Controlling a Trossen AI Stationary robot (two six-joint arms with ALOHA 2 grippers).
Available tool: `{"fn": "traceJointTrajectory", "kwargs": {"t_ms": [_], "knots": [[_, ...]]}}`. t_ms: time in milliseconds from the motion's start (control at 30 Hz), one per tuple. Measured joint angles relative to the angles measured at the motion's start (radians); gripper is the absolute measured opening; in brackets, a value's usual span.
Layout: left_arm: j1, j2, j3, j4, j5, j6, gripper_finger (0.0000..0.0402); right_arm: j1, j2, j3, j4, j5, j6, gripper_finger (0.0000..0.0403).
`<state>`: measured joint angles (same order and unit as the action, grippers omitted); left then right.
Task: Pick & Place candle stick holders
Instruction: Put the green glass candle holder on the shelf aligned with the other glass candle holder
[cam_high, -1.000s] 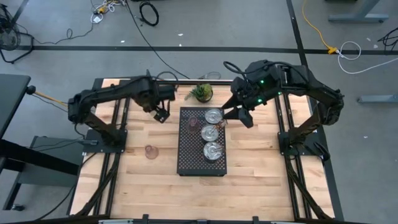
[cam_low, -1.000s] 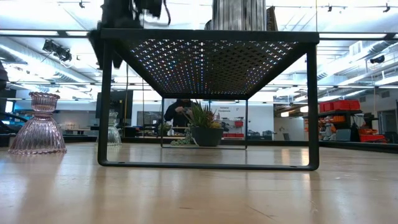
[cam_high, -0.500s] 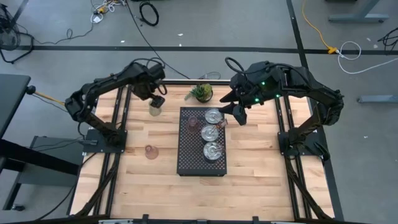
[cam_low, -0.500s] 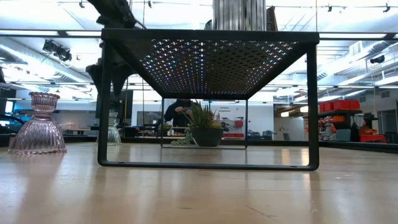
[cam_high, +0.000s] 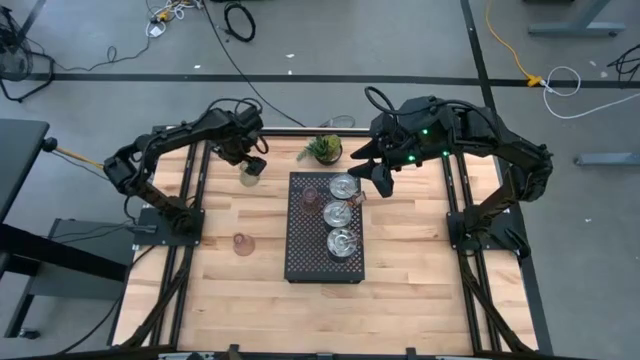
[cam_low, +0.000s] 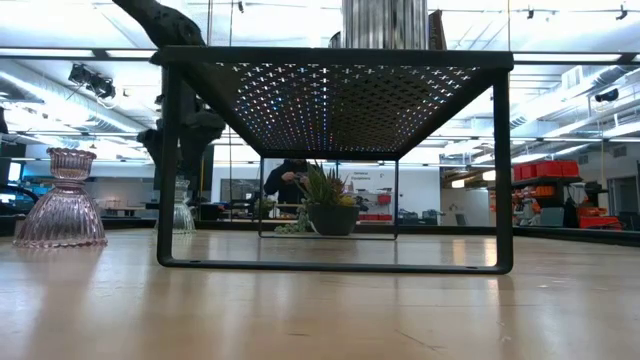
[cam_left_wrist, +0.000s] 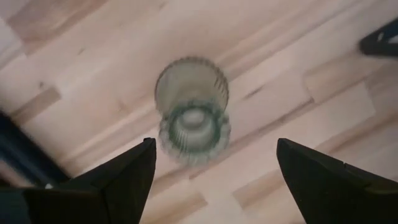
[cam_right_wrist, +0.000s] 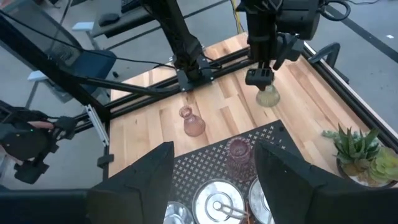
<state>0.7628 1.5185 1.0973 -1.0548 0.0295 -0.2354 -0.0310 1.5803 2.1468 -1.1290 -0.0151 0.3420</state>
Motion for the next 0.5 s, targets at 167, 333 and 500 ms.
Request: {"fn": "traceJointTrajectory", "kwargs": {"t_ms": [167,333,500], "knots": [[-0.001,0.000,-0.023,0.068,0.004,-0.004,0.0334,0.000,0.000,0.000,0.000,0.000,0.010,0.0222],[0.000,0.008,-0.026,0.062,-0.001,-0.007,0.0334,0.000,0.000,0.000,0.000,0.000,0.015,0.0222],[0.000,0.008,-0.026,0.070,-0.011,-0.004,0.0303,0.000,0.000,0.000,0.000,0.000,0.016,0.0222]]}}
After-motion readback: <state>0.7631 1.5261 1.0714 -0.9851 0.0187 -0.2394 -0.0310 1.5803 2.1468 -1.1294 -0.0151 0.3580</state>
